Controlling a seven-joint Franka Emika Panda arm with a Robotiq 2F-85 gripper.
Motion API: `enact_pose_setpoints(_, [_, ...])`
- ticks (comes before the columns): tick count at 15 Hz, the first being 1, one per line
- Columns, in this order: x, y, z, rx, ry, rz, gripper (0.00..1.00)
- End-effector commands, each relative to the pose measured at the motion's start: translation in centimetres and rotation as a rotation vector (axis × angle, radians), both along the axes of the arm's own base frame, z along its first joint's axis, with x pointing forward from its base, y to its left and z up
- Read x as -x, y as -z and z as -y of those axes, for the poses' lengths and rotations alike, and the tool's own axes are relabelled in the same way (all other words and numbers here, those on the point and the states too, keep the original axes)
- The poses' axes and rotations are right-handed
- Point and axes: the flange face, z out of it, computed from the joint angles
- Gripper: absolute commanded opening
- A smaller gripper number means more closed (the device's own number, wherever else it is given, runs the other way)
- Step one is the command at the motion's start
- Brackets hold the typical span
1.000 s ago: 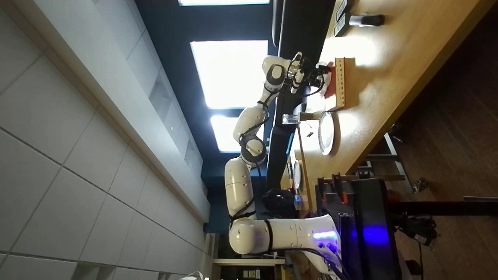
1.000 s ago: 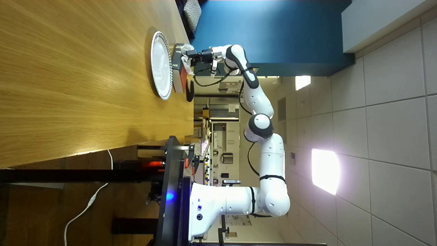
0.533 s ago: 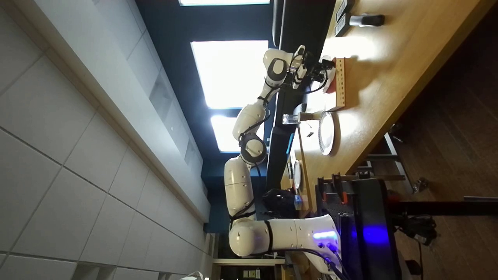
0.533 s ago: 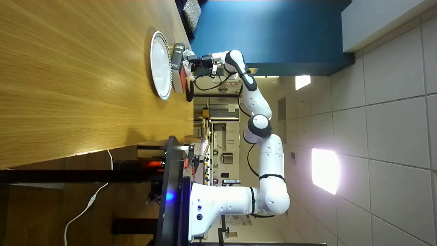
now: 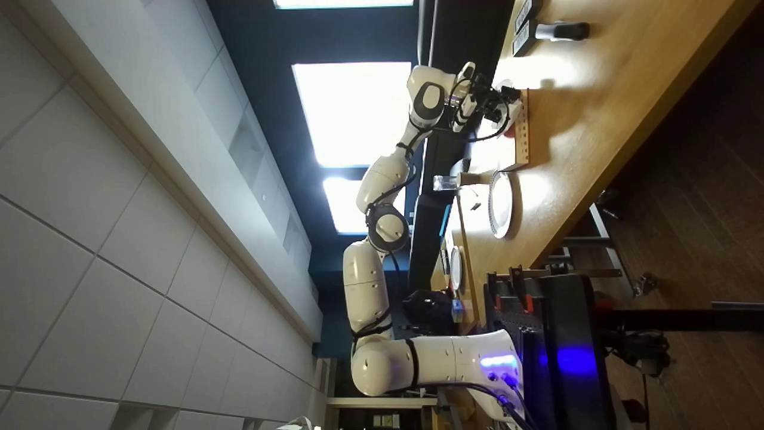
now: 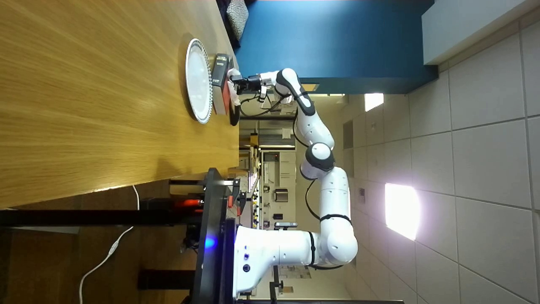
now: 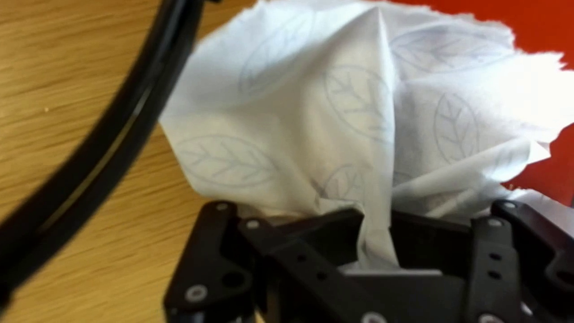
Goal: Use the tissue to wipe the cover of the book
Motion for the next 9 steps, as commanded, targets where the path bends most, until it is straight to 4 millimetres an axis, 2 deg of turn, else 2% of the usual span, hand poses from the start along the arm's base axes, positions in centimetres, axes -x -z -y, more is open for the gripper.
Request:
enact_pose_setpoints(1, [0.4,-1.5,-2.7,-0.009,-0.062,-0.027,0.0])
enact_pose_setpoints(6, [1.2,-3.4,-6.1,0.002,-0.146,-0.038,0.0])
enact_pose_setpoints(9, [2.8,-3.2,-8.1,0.002,-0.151,-0.063,0.0])
